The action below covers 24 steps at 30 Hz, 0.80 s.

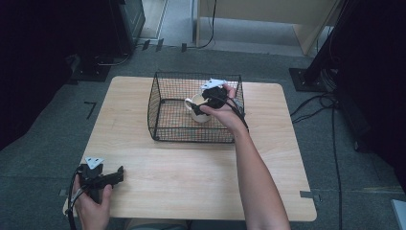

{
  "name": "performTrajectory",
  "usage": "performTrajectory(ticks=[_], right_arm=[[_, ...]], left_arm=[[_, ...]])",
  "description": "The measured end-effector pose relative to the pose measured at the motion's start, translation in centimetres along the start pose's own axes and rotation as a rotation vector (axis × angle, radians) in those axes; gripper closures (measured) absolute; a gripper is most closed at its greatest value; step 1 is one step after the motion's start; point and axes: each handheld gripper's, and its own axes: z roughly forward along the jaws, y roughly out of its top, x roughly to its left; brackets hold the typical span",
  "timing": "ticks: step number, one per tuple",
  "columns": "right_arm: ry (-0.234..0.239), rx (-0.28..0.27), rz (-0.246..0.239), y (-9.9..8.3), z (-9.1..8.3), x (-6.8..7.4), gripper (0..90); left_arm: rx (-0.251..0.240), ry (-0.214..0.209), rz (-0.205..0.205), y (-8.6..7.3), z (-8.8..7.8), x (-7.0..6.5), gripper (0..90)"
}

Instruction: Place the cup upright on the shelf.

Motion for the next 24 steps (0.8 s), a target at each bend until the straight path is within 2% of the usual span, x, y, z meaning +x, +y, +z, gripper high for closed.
performTrajectory(ticks=[5,11,14,17,24], right_arm=[[-0.012,-0.039,0.041,0.9,-1.5,0.2,0.0],[-0.036,-0.059,0.067,1.7,-3.4,0.4,0.0],[-0.036,-0.087,0.079,1.9,-4.6,0.6,0.0],[-0.046,-0.124,0.121,1.9,-5.9,0.7,0.0],[-0.061,-0.143,0.118,1.3,-8.3,1.7,0.0]], left_arm=[[0.000,0.000,0.000,0.0,0.0,0.0,0.0],[0.000,0.000,0.000,0.0,0.0,0.0,0.0],[0.000,0.000,0.000,0.0,0.0,0.0,0.0],[0.000,0.000,0.000,0.0,0.0,0.0,0.0],[0.000,0.000,0.000,0.0,0.0,0.0,0.0]])
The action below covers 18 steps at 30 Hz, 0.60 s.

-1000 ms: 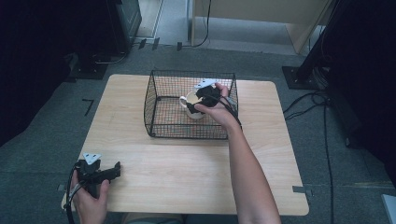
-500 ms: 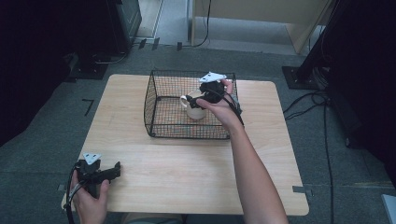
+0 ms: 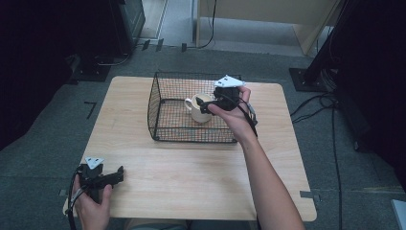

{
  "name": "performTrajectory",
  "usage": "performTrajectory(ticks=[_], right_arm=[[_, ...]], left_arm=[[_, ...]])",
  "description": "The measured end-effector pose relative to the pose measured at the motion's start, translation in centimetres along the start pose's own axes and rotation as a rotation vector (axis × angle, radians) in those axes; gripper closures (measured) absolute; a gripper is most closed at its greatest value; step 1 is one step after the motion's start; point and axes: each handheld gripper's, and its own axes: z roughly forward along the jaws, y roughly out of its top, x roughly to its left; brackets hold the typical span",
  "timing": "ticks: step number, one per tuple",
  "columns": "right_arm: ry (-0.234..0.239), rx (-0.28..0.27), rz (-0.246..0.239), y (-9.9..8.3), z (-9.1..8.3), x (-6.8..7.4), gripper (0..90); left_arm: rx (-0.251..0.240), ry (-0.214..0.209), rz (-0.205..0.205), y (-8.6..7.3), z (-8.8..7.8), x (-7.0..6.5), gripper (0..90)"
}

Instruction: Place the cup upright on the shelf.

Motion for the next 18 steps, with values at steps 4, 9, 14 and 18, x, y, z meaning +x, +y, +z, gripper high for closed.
performTrajectory(ticks=[4,9,14,18], right_arm=[[0.020,-0.006,0.007,-0.5,-1.6,0.5,0.0],[0.029,-0.011,0.013,-0.8,-3.6,1.4,0.0],[0.030,-0.029,0.008,-1.3,-5.6,2.1,0.0],[0.022,-0.032,0.009,-2.0,-7.0,2.3,0.0]], left_arm=[[0.000,0.000,0.000,0.0,0.0,0.0,0.0],[-0.002,0.001,-0.002,0.0,0.0,0.0,0.0],[-0.002,0.000,-0.001,0.0,0.0,0.0,0.0],[-0.002,0.001,-0.001,0.0,0.0,0.0,0.0]])
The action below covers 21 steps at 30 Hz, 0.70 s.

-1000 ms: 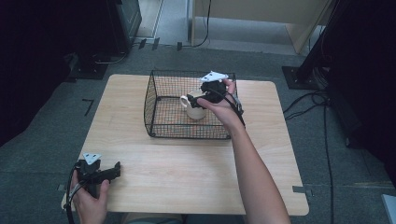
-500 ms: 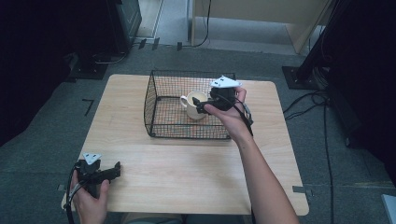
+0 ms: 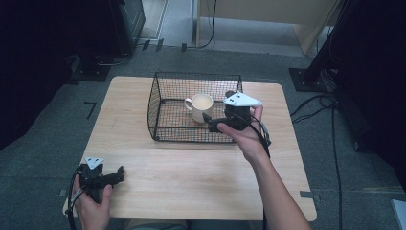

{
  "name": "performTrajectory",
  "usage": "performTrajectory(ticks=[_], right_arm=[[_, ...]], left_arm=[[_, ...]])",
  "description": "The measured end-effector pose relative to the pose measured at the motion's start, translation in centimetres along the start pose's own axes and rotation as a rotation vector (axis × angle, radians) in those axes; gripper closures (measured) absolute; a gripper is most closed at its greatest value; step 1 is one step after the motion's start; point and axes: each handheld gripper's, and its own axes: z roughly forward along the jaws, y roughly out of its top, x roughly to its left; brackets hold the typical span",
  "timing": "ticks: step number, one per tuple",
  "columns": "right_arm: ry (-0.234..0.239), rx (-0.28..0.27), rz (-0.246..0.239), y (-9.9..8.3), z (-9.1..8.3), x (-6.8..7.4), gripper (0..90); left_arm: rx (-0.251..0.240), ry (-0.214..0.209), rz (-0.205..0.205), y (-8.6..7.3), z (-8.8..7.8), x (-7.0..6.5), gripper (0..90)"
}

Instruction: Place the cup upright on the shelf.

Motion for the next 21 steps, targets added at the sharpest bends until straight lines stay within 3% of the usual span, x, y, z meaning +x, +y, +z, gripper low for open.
performTrajectory(ticks=[8,21], right_arm=[[-0.032,0.001,-0.002,-2.2,-2.5,-0.3,0.0],[-0.066,0.004,0.038,-6.1,-5.5,-1.6,0.0]], left_arm=[[0.001,-0.001,0.000,0.0,0.0,0.0,0.0],[-0.001,0.000,-0.001,0.0,0.0,0.0,0.0]])
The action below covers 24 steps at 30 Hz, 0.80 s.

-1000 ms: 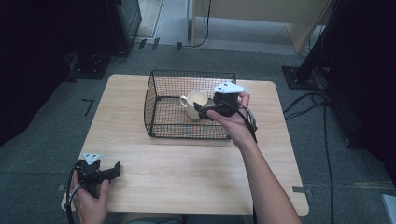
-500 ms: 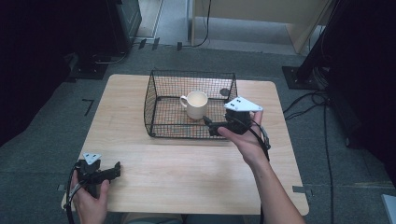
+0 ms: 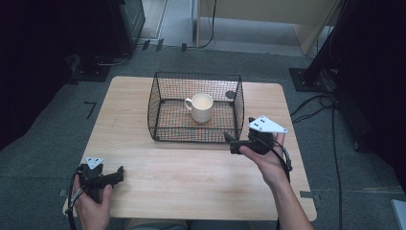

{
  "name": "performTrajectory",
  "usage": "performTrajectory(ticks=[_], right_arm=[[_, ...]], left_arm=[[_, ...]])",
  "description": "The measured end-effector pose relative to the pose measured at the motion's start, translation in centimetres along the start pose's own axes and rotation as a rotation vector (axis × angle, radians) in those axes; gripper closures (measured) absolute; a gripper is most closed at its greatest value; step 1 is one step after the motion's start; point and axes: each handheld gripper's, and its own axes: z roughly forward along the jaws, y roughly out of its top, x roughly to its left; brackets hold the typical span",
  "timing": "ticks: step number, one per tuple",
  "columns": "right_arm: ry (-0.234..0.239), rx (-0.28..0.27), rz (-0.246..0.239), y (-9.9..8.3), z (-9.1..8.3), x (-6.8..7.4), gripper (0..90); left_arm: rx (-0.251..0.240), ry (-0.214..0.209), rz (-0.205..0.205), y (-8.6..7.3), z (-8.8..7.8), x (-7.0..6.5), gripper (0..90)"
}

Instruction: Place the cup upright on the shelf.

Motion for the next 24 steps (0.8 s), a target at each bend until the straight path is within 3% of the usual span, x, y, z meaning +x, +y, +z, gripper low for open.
performTrajectory(ticks=[24], right_arm=[[-0.090,0.029,0.085,-7.6,-3.3,-3.6,0.0]], left_arm=[[0.003,0.000,0.003,0.0,0.0,0.0,0.0]])
